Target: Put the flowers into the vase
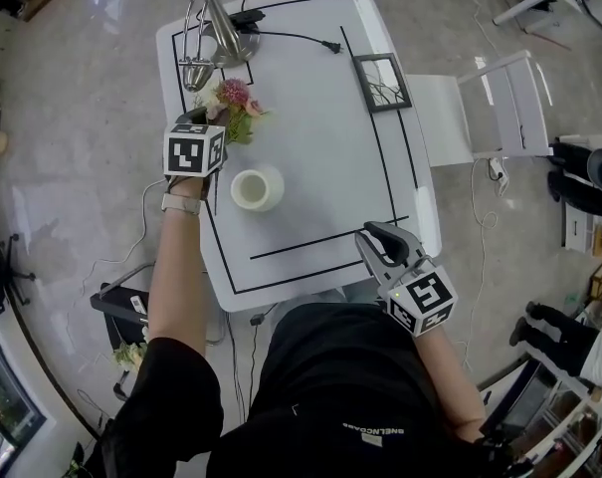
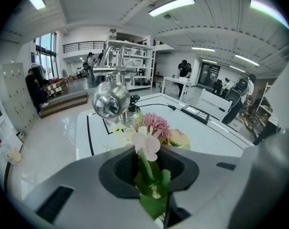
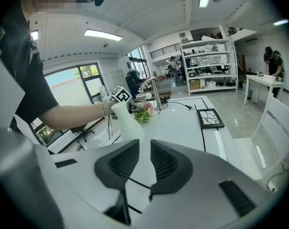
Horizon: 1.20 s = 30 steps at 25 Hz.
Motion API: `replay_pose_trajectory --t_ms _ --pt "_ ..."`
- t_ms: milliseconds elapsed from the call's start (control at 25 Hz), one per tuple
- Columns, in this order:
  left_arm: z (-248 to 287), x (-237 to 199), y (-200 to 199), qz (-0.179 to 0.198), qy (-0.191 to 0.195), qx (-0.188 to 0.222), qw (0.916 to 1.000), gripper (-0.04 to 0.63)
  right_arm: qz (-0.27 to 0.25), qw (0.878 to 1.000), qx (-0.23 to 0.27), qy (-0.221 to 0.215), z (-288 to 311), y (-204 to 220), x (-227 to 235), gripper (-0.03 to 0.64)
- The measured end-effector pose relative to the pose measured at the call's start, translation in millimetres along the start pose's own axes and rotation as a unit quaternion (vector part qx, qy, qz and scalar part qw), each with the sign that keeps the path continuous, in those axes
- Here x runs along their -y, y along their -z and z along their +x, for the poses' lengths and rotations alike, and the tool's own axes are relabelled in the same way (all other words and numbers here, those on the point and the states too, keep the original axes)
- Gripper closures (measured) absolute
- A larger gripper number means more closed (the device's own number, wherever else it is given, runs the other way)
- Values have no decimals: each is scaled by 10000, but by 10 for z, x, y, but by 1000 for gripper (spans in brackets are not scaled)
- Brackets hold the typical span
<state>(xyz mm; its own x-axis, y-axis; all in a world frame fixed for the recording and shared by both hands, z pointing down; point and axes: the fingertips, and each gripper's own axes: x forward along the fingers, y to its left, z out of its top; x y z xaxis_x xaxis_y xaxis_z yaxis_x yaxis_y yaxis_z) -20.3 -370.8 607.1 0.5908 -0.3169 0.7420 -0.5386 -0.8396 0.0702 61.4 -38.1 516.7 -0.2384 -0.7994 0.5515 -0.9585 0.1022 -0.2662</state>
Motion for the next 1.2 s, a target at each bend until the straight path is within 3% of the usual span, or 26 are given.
replay_pose_trajectory --t_ms 200,680,1000,1200 --pt "-261 115 -89 8 130 175 9998 508 -68 9998 77 -152 -47 -17 -26 555" --pt "-1080 265 -374 177 -321 726 9967 515 -368 9973 236 -588 -137 -121 -94 555" --pt "-1753 474 -782 285 -574 1482 9869 518 -579 9941 324 -859 -146 -191 -178 555" --pt "-2170 562 -1099 317 -730 2019 9762 518 -710 9917 437 -976 -139 -304 -214 555"
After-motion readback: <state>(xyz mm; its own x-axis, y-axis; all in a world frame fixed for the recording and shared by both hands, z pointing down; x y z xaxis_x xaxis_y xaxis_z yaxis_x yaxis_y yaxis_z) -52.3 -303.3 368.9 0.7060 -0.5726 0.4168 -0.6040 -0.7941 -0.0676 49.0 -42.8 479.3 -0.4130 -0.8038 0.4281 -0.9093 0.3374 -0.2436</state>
